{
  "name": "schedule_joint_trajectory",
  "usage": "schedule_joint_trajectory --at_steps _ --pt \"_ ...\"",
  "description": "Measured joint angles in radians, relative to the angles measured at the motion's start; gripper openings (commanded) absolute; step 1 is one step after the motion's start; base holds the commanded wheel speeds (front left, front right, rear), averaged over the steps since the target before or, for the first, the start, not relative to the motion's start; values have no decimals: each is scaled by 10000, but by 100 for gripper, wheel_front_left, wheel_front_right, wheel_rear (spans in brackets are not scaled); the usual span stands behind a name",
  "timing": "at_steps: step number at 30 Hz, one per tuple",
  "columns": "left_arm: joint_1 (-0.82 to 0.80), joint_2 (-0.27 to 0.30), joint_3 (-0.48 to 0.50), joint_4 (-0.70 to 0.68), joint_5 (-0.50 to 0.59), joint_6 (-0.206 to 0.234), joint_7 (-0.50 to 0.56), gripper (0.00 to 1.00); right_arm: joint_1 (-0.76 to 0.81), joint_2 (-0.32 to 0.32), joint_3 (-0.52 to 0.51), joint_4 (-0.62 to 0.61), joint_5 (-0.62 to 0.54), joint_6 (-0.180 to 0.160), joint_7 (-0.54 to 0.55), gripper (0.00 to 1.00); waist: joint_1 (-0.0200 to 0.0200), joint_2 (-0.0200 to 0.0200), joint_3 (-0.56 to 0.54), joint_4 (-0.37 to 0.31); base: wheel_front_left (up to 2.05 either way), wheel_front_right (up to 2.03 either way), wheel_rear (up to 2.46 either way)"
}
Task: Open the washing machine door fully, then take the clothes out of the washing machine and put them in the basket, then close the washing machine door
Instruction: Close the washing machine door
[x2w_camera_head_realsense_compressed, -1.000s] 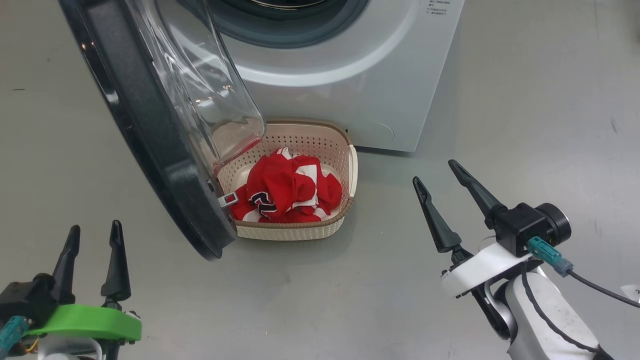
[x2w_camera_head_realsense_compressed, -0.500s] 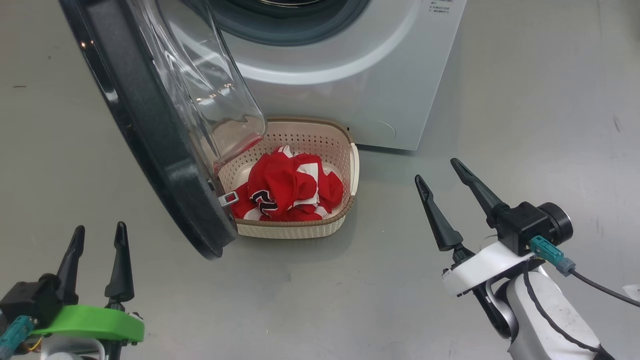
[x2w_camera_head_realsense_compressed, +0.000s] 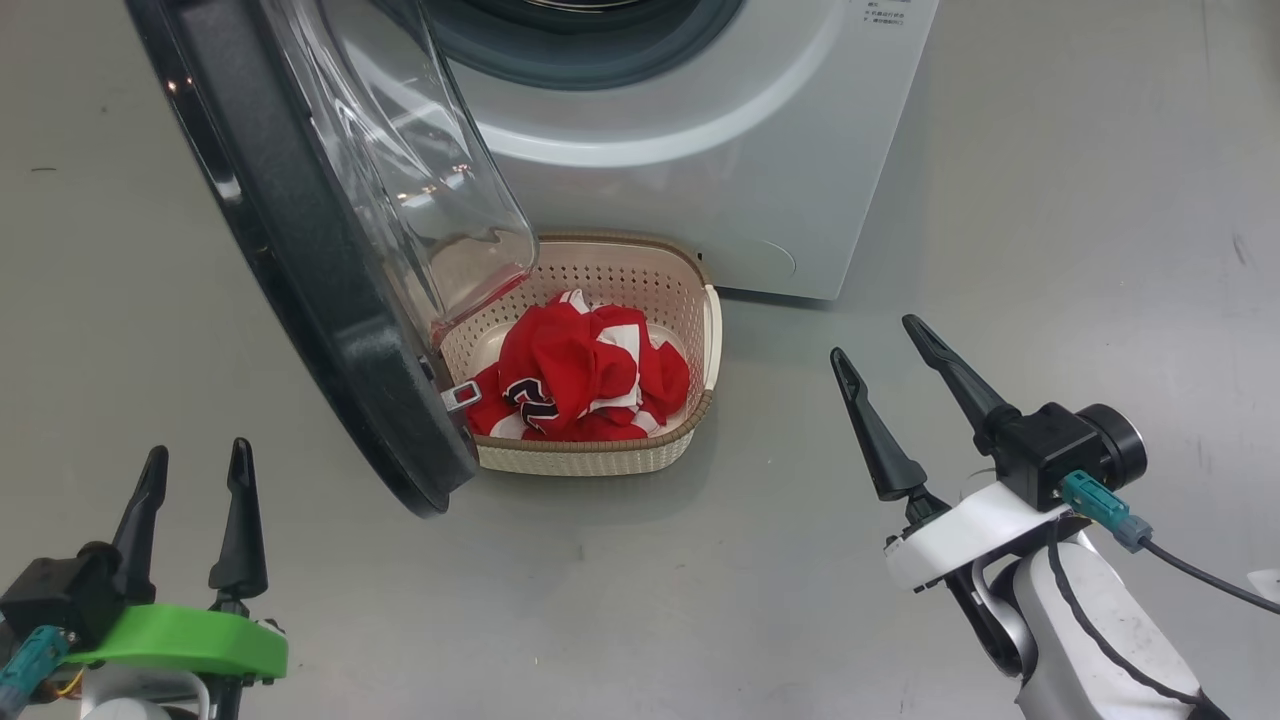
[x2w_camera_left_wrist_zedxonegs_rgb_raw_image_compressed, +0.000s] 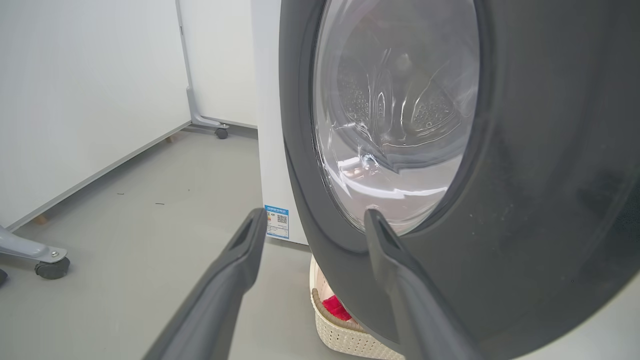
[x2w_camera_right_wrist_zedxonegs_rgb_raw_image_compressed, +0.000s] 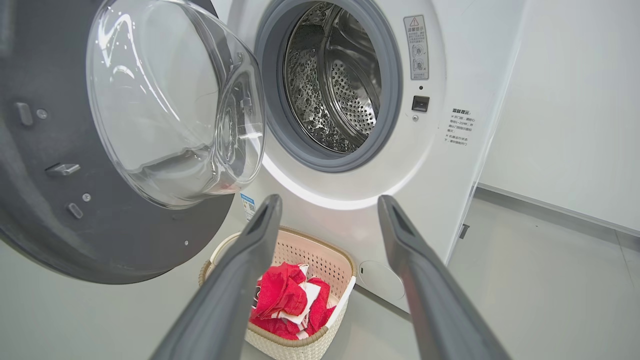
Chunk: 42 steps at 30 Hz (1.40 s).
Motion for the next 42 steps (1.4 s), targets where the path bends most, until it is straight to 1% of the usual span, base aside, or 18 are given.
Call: schedule_joint_trajectory --at_steps 20,21,22,23,30,36,40,42 --pt "-89 -40 -8 19 98 0 0 100 29 17 -52 -6 -15 2 0 100 0 0 -47 53 0 0 0" --pt "-93 -40 -17 19 98 0 0 49 30 17 -52 -6 -13 2 0 100 0 0 -48 55 0 0 0" --pt "-93 -38 -56 29 96 0 0 3 30 17 -54 -6 -15 2 0 100 0 0 -49 56 0 0 0" --pt "-92 -36 -209 48 96 0 0 0 31 21 -56 -6 -15 2 0 100 0 0 -48 57 0 0 0" --pt "-92 2 -372 67 98 0 -2 0 38 35 -67 -6 -15 4 0 100 0 0 -30 61 0 0 0" --pt "-151 336 -380 15 90 0 -2 0 42 42 -71 -6 -15 4 0 100 0 0 -23 64 0 0 0" --pt "-371 314 -606 -67 -688 0 117 0 42 52 -73 -4 -17 4 0 100 0 0 -39 51 0 0 0" --pt "-457 228 -637 -121 -1421 0 422 0 42 56 -73 0 -17 4 0 100 0 0 -52 44 0 0 0"
